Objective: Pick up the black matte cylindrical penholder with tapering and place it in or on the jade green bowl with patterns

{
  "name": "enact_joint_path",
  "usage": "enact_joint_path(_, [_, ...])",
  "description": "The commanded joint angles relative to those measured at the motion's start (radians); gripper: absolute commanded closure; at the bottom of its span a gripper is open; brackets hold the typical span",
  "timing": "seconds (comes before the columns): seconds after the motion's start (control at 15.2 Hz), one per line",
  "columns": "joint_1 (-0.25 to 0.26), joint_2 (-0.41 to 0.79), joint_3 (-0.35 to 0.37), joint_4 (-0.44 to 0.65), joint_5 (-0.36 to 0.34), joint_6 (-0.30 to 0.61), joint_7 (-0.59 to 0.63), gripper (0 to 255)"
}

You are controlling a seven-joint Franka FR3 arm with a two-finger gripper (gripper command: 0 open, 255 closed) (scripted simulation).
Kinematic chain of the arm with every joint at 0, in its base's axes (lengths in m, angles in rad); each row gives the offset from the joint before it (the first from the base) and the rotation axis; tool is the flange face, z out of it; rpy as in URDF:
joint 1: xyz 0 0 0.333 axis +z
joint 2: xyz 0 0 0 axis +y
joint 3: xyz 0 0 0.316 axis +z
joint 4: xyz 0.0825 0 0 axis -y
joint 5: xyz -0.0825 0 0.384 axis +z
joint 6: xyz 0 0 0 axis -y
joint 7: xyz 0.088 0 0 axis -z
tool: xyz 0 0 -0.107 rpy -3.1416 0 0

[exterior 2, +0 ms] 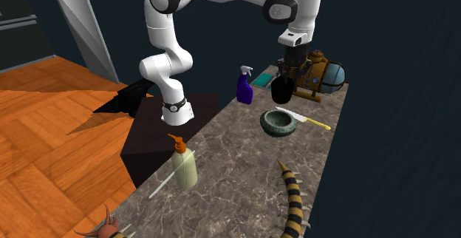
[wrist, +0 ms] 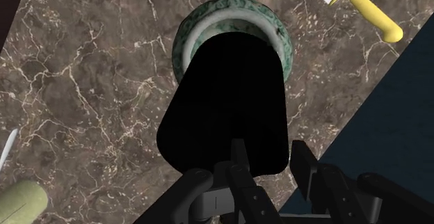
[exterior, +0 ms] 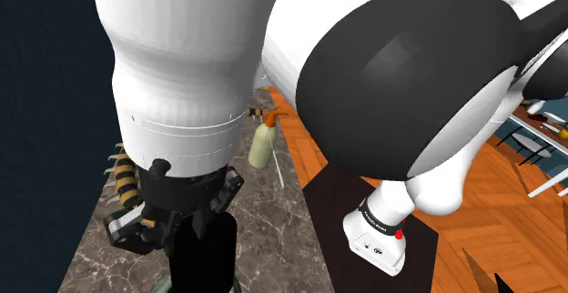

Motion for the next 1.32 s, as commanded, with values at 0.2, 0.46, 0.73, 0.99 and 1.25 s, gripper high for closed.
enact_joint_path(0.2, [0.055,0.036,0.035,0.028,-0.028,-0.002,0.098,255])
enact_joint_path(0.46, [0.056,0.044,0.034,-0.018,-0.035,0.05,0.103,255])
enact_joint_path(0.73, [0.058,0.057,0.032,-0.059,-0.045,0.1,0.11,255])
enact_joint_path(0.99, [0.061,0.074,0.029,-0.097,-0.059,0.15,0.119,255])
enact_joint_path(1.25, [0.065,0.094,0.025,-0.131,-0.077,0.199,0.131,255])
